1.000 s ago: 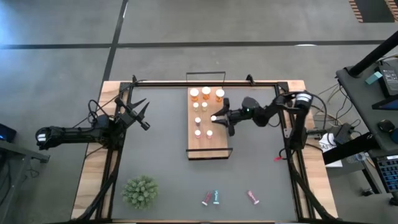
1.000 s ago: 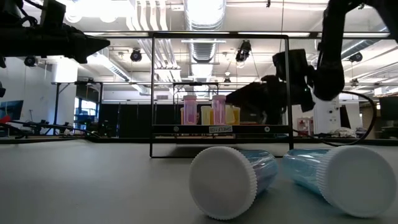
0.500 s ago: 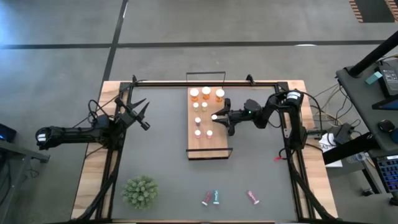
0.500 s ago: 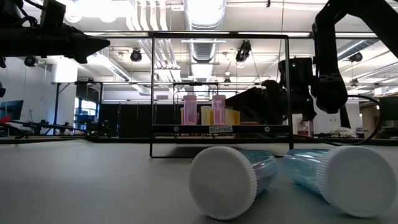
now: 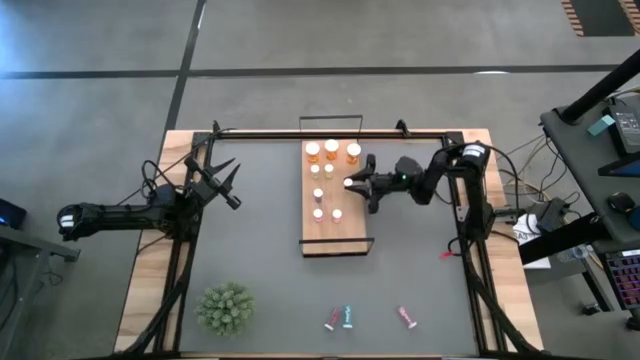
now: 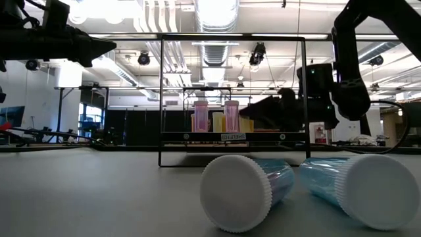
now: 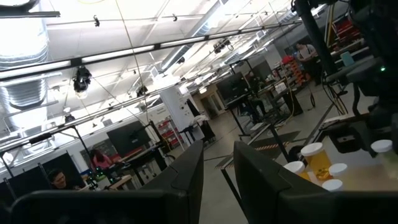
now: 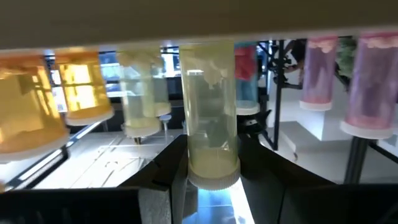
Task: Pick and place medicine bottles onto shelf by color
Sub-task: Put the yellow pill bottle on the shelf aligned with the other yellow pill bottles, then put the right blue pill bottle on the shelf aligned with the other blue pill bottle
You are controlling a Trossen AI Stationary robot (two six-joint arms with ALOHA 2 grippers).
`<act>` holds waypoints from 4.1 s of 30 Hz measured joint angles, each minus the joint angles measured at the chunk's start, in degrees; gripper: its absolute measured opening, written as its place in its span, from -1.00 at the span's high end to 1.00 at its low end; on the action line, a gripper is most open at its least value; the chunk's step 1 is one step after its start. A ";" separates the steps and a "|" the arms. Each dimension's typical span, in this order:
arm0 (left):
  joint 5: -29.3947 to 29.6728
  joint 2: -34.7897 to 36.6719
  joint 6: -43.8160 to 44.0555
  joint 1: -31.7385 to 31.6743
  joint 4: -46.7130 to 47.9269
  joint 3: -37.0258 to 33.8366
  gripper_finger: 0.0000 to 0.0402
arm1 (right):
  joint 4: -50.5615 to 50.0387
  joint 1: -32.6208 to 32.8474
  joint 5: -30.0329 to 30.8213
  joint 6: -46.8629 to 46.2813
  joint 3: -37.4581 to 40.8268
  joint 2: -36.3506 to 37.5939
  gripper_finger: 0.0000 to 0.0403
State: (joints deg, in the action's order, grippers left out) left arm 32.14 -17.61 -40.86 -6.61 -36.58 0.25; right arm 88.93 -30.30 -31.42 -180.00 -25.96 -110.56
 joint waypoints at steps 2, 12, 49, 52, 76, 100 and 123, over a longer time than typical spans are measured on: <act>0.01 0.00 0.00 0.01 -0.02 -0.01 0.64 | -0.11 -0.81 -0.01 -0.02 0.00 -0.01 0.42; 0.00 0.00 0.00 0.00 -0.01 0.00 0.64 | -0.59 -3.09 0.00 -0.02 -0.03 -0.02 0.42; 0.00 0.00 0.00 0.02 0.00 -0.02 0.64 | -6.68 -5.38 1.38 0.25 -1.81 -0.27 0.22; 0.01 0.00 0.00 0.02 -0.01 -0.01 0.64 | -5.99 -5.38 1.25 1.19 -1.84 -0.26 0.15; 0.02 0.02 0.00 0.02 -0.02 0.00 0.64 | 0.44 -5.69 1.91 2.60 0.97 -0.13 -0.01; 0.02 0.00 0.00 0.00 0.00 0.00 0.64 | -6.44 -7.48 5.96 8.39 12.33 15.50 -0.01; 0.02 0.00 0.00 0.00 -0.02 -0.02 0.64 | -58.11 -8.30 -5.24 63.56 3.78 41.57 -0.01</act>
State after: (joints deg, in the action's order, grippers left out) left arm 32.16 -17.61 -40.86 -6.61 -36.60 0.23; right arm 30.82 -38.60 -36.66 -116.44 -22.18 -68.99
